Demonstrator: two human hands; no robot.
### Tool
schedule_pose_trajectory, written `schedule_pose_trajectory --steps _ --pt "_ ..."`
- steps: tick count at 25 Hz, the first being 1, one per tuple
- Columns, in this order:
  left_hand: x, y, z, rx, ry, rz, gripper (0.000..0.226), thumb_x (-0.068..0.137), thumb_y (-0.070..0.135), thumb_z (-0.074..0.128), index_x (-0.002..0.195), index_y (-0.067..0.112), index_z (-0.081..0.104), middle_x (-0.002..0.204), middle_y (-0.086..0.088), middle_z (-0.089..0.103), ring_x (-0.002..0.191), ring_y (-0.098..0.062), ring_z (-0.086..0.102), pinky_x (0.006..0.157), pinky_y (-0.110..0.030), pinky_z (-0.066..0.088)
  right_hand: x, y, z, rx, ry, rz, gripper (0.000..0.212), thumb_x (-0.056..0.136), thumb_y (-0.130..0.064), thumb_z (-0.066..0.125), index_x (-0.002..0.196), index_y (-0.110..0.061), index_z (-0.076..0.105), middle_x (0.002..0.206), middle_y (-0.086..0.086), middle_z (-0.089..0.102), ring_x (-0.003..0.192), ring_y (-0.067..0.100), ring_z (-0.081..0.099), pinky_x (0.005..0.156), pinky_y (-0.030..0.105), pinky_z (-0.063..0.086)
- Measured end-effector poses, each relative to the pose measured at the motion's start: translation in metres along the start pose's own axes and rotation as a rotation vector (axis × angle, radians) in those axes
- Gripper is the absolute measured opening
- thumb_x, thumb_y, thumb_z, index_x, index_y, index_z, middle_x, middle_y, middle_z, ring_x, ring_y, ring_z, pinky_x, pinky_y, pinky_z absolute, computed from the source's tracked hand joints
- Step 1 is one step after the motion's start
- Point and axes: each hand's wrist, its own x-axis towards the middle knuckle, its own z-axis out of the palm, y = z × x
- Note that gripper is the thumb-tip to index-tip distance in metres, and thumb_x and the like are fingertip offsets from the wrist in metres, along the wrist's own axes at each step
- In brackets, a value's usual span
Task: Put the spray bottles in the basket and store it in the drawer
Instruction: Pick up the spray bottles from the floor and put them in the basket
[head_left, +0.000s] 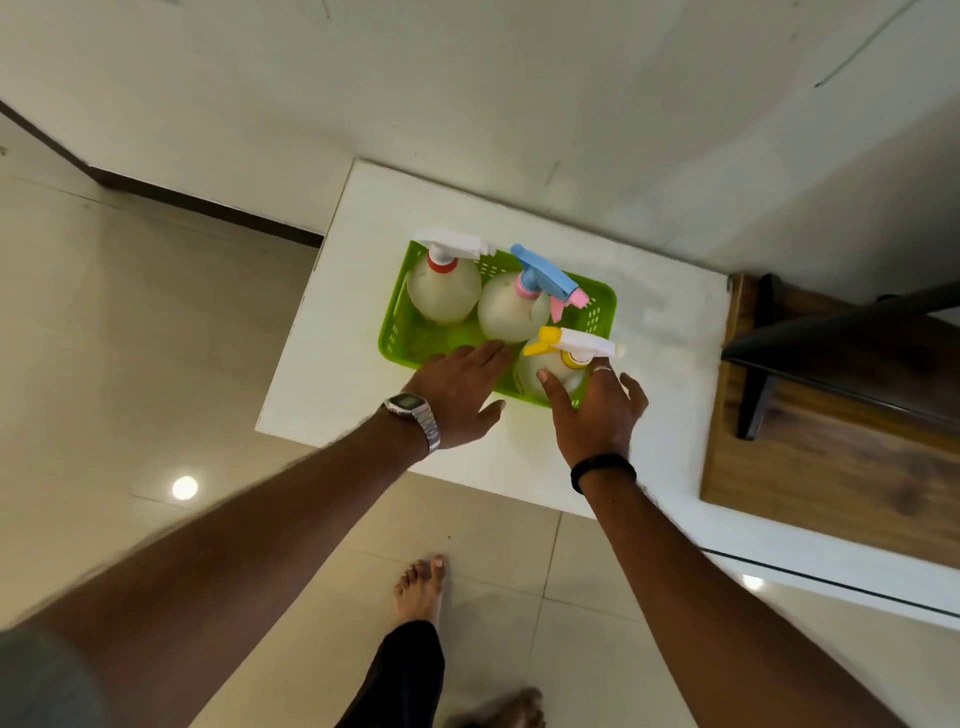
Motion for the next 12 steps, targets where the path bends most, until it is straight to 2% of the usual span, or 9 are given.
schedule_pose_trajectory --steps 3,6,7,9,12 --pt "0.002 -0.003 0.008 0.081 -0.038 -0.012 0.075 0.096 0.045 0.048 0.158 0.013 0.018 0.165 -0.007 0.025 0.133 -0.031 0.048 0.099 -0.044 0.046 0.000 -0.004 -0.002 0.050 0.002 0.002 0.039 0.091 -0.039 0.069 0.111 -0.007 0.061 0.106 0.008 0.072 0.103 0.028 0.065 0.114 0.050 0.026" --pt "-0.005 0.002 0.016 0.166 -0.004 0.004 0.071 0.095 0.045 0.049 0.154 0.013 0.027 0.162 -0.007 0.031 0.140 -0.029 0.042 0.109 -0.045 0.033 -0.001 -0.007 -0.004 0.093 -0.011 -0.009 0.045 0.087 -0.033 0.075 0.115 -0.001 0.061 0.108 0.014 0.070 0.102 0.037 0.064 0.102 0.054 0.041" --pt "-0.008 0.004 0.018 0.169 0.027 -0.008 0.071 0.094 0.045 0.049 0.154 0.012 0.028 0.161 -0.007 0.033 0.145 -0.029 0.036 0.114 -0.047 0.027 -0.005 -0.007 -0.005 0.123 -0.004 -0.026 0.052 0.084 -0.031 0.078 0.122 -0.001 0.059 0.115 0.015 0.069 0.106 0.038 0.063 0.099 0.053 0.044" --pt "-0.020 0.009 0.021 0.139 0.123 -0.038 0.073 0.092 0.043 0.052 0.154 0.010 0.030 0.160 -0.009 0.035 0.150 -0.029 0.029 0.119 -0.049 0.021 -0.021 -0.004 -0.007 0.207 0.056 -0.022 0.067 0.082 -0.024 0.078 0.139 -0.003 0.050 0.137 0.015 0.058 0.124 0.035 0.056 0.105 0.046 0.044" --pt "-0.063 0.021 0.041 0.017 0.281 -0.055 0.081 0.086 0.040 0.056 0.156 0.010 0.027 0.165 -0.014 0.024 0.154 -0.032 0.022 0.118 -0.051 0.025 -0.069 0.014 -0.010 0.272 0.141 0.047 0.068 0.086 -0.018 0.068 0.148 -0.015 0.041 0.154 0.007 0.043 0.142 0.024 0.041 0.109 0.040 0.033"
